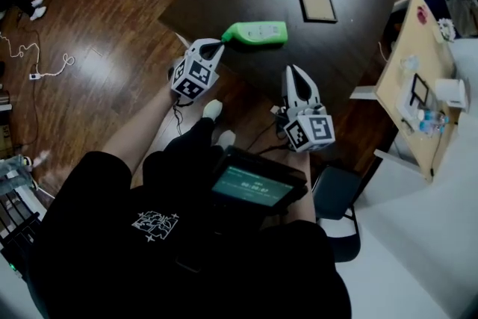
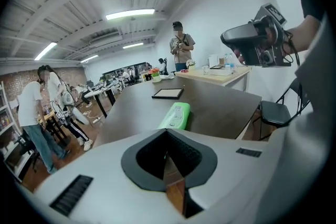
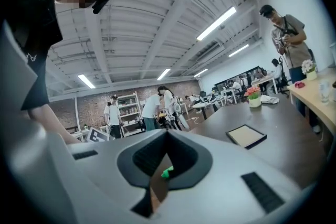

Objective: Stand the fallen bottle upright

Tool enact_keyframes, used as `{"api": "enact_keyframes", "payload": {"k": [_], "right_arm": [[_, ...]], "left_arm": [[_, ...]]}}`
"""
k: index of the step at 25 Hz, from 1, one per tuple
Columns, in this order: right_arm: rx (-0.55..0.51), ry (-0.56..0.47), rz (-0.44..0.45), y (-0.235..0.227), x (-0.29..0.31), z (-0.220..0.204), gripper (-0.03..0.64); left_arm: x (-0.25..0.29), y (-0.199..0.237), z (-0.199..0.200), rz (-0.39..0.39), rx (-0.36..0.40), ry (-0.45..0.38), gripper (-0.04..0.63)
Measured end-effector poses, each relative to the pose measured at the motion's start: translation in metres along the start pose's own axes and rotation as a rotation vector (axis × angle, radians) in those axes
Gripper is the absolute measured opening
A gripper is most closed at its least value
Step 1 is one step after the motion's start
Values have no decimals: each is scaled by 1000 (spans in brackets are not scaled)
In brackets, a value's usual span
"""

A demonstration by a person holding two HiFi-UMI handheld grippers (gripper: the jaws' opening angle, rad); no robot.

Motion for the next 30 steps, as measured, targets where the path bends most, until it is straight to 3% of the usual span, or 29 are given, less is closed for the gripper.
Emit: {"api": "enact_keyframes", "payload": {"k": [5, 10, 13, 18, 22, 25, 30], "right_arm": [[-16, 57, 22, -5, 20, -12, 17], [-153, 201, 77, -21, 57, -27, 21], [-247, 327, 138, -38, 87, -42, 114], [-579, 559, 232, -55, 129, -58, 209], [-837, 722, 338, -63, 158, -75, 280], [-956, 799, 408, -68, 175, -83, 351], [-1109, 916, 502, -67, 193, -97, 365]], "left_arm": [[13, 1, -4, -17, -14, 20, 2], [-5, 1, 5, -19, -59, -32, 2], [-23, 0, 17, -18, -57, -91, 2], [-50, 3, 30, -9, -81, -138, 2], [-40, 5, 22, 12, -78, -119, 2], [-32, 2, 21, 8, -95, -110, 2], [-38, 5, 20, 11, -112, -115, 2]]}}
Point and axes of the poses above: the fingertips, and each gripper's own axes: x forward along the fingers, y to its left, z out of its top, the point moved 7 cm from there along -x, backward along the fingers, and after that the axes turned 3 degrees about y, right-handed, at the moved point
